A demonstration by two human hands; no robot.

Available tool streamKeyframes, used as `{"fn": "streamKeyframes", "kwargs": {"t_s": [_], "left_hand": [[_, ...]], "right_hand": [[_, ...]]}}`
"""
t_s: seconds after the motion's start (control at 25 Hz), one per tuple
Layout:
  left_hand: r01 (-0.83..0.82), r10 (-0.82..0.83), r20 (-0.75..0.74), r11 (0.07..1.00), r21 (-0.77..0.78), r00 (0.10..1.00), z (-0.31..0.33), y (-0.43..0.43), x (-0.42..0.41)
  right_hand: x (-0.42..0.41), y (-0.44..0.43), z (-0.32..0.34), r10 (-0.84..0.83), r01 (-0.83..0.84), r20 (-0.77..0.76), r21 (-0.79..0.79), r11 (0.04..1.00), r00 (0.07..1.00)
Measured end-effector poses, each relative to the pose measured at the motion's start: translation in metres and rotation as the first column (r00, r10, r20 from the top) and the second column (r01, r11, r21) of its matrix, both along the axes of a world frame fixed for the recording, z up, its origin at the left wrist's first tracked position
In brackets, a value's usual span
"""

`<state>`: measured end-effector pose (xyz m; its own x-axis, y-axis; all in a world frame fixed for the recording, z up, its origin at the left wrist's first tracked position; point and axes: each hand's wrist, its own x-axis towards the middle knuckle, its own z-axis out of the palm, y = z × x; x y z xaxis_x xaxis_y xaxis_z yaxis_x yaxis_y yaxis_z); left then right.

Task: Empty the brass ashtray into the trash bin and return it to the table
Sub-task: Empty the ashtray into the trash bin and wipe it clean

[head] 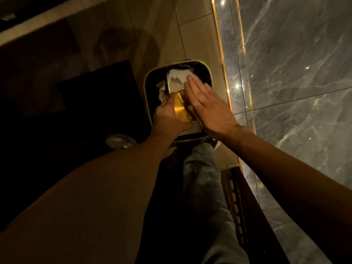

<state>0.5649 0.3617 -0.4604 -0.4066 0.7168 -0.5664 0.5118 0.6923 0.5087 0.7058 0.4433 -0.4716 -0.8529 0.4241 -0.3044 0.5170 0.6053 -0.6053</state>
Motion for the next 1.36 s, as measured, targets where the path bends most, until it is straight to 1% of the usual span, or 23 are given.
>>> {"fn": "streamKeyframes", "kwargs": {"t_s": [0.08,0.12,0.2,0.24,0.32,0.36,0.48,0.52,0.6,0.64,0.72,0.76,0.88,0.92,1.0,1.04,1.12,1.16,1.24,1.28,1.36], "left_hand": [[-0.012,0.012,0.023,1.0,-0.018,1.0,-0.001,0.001,0.003],[-0.017,0.017,0.02,1.0,-0.013,1.0,-0.002,0.0,0.003],[-0.022,0.022,0.011,1.0,0.0,1.0,-0.004,-0.001,0.002],[-0.024,0.024,0.008,1.0,-0.007,1.0,-0.004,-0.001,0.0],[-0.027,0.027,0.007,1.0,-0.01,1.0,-0.004,-0.002,0.0],[-0.031,0.031,0.005,1.0,-0.002,1.0,-0.005,-0.003,0.002],[-0.028,0.028,0.005,1.0,-0.013,1.0,-0.007,0.0,0.002],[-0.025,0.026,0.014,0.999,-0.032,1.0,-0.008,0.001,0.001],[-0.023,0.024,0.022,0.998,-0.053,0.999,-0.008,0.003,0.003],[-0.021,0.021,0.017,0.999,-0.042,1.0,-0.009,0.002,0.003],[-0.012,0.012,0.014,1.0,-0.02,1.0,-0.01,0.003,0.002],[-0.004,0.005,0.016,1.0,-0.024,1.0,-0.01,0.003,0.002],[0.002,-0.001,0.03,1.0,-0.03,1.0,-0.011,0.003,0.002],[0.0,0.0,0.024,1.0,-0.024,1.0,-0.011,0.001,0.002],[0.012,-0.012,0.028,1.0,-0.021,1.0,-0.012,0.0,0.001],[0.017,-0.016,0.038,1.0,-0.023,0.999,-0.01,0.0,0.002],[0.012,-0.011,0.047,1.0,-0.026,0.999,-0.008,0.001,0.005],[0.008,-0.007,0.043,1.0,-0.021,0.999,-0.009,0.002,0.006],[0.013,-0.012,0.036,1.0,-0.023,0.999,-0.01,0.003,0.006],[0.018,-0.017,0.035,0.999,-0.031,0.999,-0.01,0.003,0.005],[0.017,-0.015,0.038,0.999,-0.035,0.999,-0.009,0.001,0.003]], "right_hand": [[-0.001,-0.002,-0.001,0.109,-0.107,0.04,-0.043,0.993,0.993],[-0.001,-0.003,0.0,0.107,-0.106,0.032,-0.035,0.994,0.994],[-0.003,-0.001,-0.001,-0.001,0.001,0.001,0.002,1.0,1.0],[-0.003,-0.001,-0.001,-0.018,0.018,0.002,-0.001,1.0,1.0],[-0.002,-0.003,-0.004,0.07,-0.068,0.048,-0.035,0.997,0.996],[-0.001,-0.004,-0.004,0.086,-0.083,0.055,-0.046,0.995,0.995],[-0.004,-0.002,0.0,-0.04,0.039,-0.031,-0.014,0.999,0.999],[-0.005,-0.003,0.001,-0.023,0.022,-0.037,-0.022,1.0,0.999],[-0.004,-0.006,0.001,0.074,-0.074,-0.006,-0.043,0.996,0.997],[-0.002,-0.006,0.001,0.072,-0.072,0.003,-0.043,0.996,0.997],[-0.001,-0.003,0.002,-0.032,0.031,-0.008,-0.024,0.999,0.999],[-0.002,-0.001,0.004,-0.052,0.052,-0.007,-0.025,0.998,0.999],[0.001,-0.002,0.001,0.078,-0.075,0.039,-0.063,0.995,0.996],[0.001,-0.002,0.0,0.066,-0.065,0.023,-0.052,0.997,0.998],[0.0,-0.001,0.001,-0.017,0.017,-0.005,-0.028,0.999,1.0],[-0.001,-0.001,0.002,-0.012,0.012,-0.006,-0.034,0.999,1.0],[0.001,-0.003,0.0,0.069,-0.068,0.022,-0.049,0.997,0.997],[0.003,-0.004,0.0,0.063,-0.063,0.02,-0.035,0.997,0.998],[0.006,-0.004,0.0,-0.017,0.017,-0.004,0.001,1.0,1.0],[0.005,-0.004,0.001,-0.021,0.021,-0.009,-0.009,1.0,1.0],[0.006,-0.005,0.002,0.058,-0.057,0.022,-0.051,0.997,0.998]]}}
